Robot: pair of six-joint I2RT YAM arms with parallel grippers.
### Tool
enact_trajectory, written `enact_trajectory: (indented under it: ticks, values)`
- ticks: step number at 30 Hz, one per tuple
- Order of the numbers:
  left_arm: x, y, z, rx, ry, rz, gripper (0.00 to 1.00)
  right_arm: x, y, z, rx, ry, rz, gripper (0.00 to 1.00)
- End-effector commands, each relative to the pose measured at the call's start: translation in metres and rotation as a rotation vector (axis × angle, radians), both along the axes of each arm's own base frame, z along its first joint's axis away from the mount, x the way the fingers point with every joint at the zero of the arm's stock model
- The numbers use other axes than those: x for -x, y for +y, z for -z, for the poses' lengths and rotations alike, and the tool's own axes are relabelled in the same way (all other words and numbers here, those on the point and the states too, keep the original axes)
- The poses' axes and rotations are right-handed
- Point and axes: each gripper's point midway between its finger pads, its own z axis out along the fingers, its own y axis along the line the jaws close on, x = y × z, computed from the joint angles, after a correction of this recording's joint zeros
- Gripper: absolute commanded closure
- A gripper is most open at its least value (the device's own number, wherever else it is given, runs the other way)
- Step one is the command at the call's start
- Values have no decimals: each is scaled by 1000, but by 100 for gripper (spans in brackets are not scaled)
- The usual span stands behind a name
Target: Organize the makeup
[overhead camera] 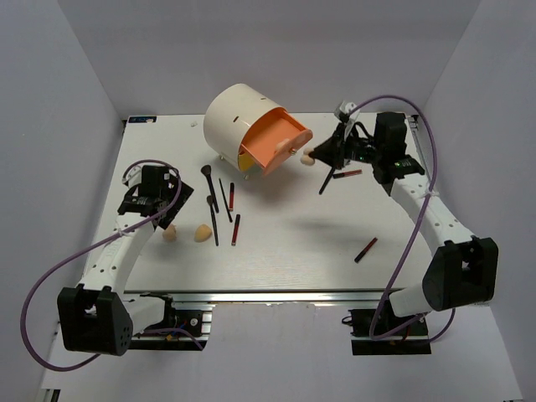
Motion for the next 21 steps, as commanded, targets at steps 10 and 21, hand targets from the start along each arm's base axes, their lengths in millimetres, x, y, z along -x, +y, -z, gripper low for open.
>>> enact_trajectory:
  ticks: [10, 21]
  values:
    - [20, 10, -11, -88, 1, 75, 2, -80, 86, -82, -77, -96, 119, 87]
    - [48, 15, 14, -100, 77, 70, 2, -112, 96, -26, 79, -54, 107, 61]
